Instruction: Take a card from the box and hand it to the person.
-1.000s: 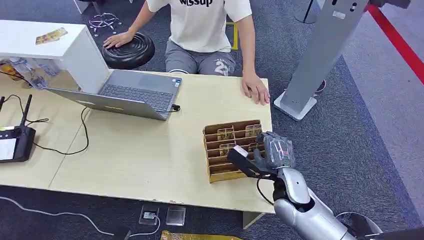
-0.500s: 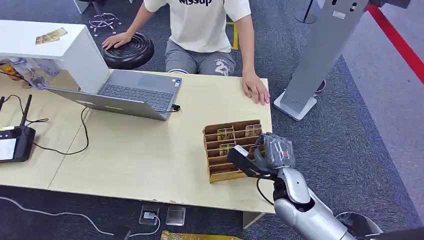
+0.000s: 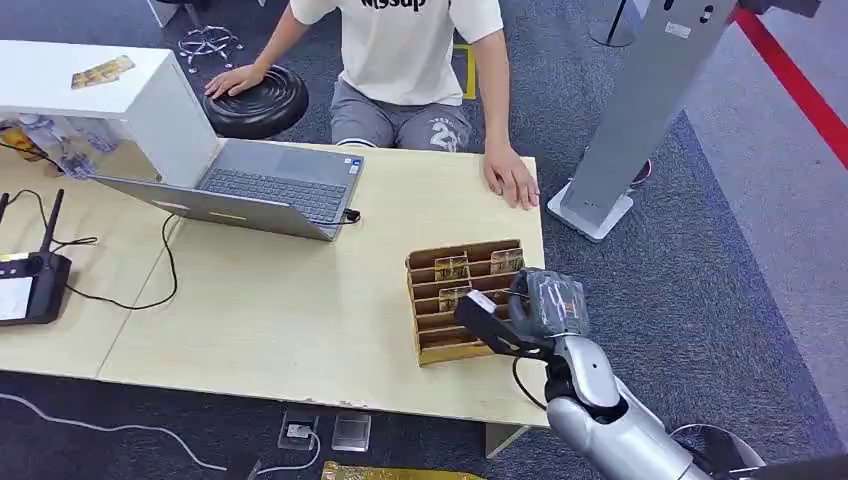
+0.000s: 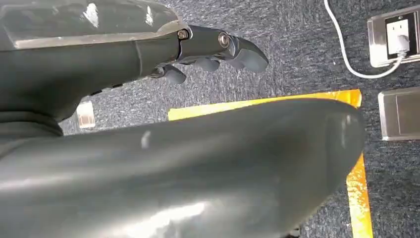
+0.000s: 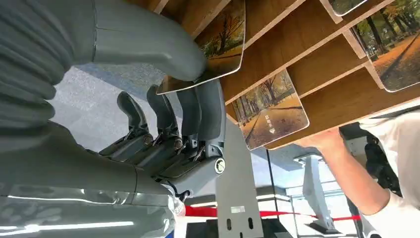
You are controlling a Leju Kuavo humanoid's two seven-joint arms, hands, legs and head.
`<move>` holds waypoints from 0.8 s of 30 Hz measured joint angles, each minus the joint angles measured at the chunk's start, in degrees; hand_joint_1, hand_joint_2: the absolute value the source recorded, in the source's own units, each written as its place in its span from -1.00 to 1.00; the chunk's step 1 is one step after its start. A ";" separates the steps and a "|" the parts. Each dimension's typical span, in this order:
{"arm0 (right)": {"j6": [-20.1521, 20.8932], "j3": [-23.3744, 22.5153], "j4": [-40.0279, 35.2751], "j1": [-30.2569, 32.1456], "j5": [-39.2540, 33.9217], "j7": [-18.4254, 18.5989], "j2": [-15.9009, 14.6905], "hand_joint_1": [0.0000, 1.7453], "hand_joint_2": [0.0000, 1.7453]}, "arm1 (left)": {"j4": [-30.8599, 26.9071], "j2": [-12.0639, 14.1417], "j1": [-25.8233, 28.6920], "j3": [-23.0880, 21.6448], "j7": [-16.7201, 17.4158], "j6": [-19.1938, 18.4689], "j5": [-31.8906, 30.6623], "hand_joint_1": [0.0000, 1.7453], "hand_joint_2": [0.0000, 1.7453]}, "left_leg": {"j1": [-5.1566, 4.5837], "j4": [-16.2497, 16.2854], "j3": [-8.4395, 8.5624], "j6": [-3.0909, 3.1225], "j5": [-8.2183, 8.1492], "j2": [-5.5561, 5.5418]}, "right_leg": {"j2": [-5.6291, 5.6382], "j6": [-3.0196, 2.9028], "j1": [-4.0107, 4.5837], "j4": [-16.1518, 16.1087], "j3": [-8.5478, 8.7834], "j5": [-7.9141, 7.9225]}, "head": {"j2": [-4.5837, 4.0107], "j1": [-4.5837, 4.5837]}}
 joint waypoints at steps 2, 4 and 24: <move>0.09 -0.02 0.00 0.00 -0.30 0.00 0.00 0.64 1.00 | 0.00 0.00 -0.01 0.00 0.02 0.00 0.00 -1.00 -1.00 | 0.00 0.00 0.00 0.00 0.00 0.00 | 0.00 0.00 0.00 0.00 0.00 0.00 | 0.00 0.00; 0.13 -0.07 0.00 0.00 -0.42 0.00 0.00 0.68 1.00 | 0.00 0.00 -0.01 0.00 0.04 -0.15 -0.04 -1.00 1.00 | 0.00 0.00 0.00 0.00 0.00 0.00 | 0.00 0.00 0.00 0.00 0.00 0.00 | 0.00 0.00; 3.20 -0.20 -2.65 -0.48 -0.50 -0.94 -0.48 0.62 1.00 | 0.00 0.02 -0.10 0.00 -0.37 -0.66 -0.66 -1.00 1.00 | 0.00 0.00 0.00 0.00 0.00 0.00 | 0.00 0.00 0.00 0.00 0.00 0.00 | 0.00 -0.04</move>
